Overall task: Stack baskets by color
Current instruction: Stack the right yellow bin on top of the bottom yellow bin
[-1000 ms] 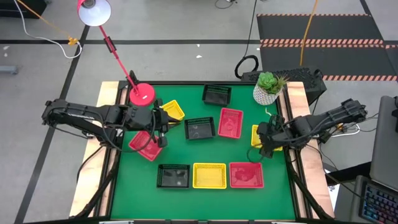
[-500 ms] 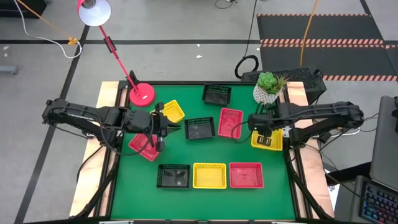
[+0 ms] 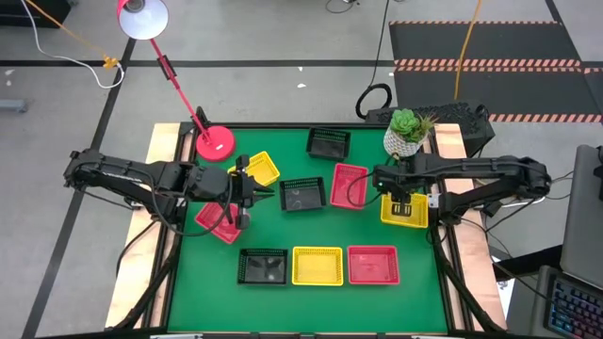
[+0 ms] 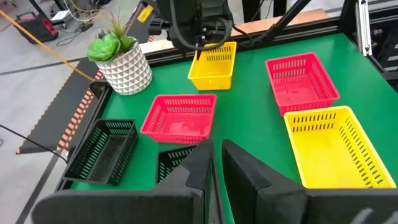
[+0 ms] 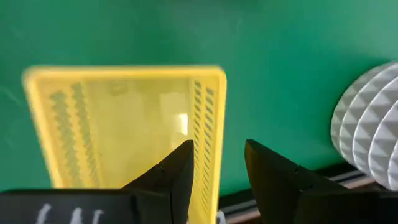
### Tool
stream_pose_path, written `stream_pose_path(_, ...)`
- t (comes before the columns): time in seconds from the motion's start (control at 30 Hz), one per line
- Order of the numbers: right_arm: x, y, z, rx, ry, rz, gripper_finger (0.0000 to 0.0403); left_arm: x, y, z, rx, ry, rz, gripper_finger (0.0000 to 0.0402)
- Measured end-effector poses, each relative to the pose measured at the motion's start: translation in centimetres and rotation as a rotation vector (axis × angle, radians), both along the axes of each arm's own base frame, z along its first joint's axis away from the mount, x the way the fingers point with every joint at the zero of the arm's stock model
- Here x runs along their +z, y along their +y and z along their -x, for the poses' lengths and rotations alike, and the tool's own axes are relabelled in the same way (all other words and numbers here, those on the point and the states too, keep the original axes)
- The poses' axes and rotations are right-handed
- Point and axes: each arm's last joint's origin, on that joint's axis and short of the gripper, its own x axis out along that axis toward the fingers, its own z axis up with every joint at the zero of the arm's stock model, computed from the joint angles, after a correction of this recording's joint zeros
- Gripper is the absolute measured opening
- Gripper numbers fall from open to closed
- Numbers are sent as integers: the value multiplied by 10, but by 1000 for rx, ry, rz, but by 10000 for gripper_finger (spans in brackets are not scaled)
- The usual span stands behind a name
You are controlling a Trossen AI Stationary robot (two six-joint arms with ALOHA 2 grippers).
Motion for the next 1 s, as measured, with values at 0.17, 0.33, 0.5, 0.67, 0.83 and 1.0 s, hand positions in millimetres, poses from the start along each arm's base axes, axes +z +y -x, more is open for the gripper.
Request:
stream_pose_path(0.17, -12, -7, 6, -46, 27, -20, 139, 0, 0, 0, -9, 2, -19, 42)
stream_pose_path(0.33, -21, -13, 11, -56, 45, -27, 139, 0, 0, 0, -9, 2, -19, 42)
stream_pose_path(0.5, -31, -19, 16, -69, 53, -60, 139, 0, 0, 0, -9, 1, -19, 42)
stream_pose_path(0.67, -31, -23, 17, -98, 48, -59, 109, 0, 0, 0, -9, 1, -18, 42)
stream_pose_path(0.83, -31, -26, 19, -113, 42, -83, 57, 1, 0, 0, -8, -6, -16, 42)
stream_pose_path(1.0, -31, -27, 19, -118, 41, -83, 37, 1, 0, 0, -7, -6, -15, 42)
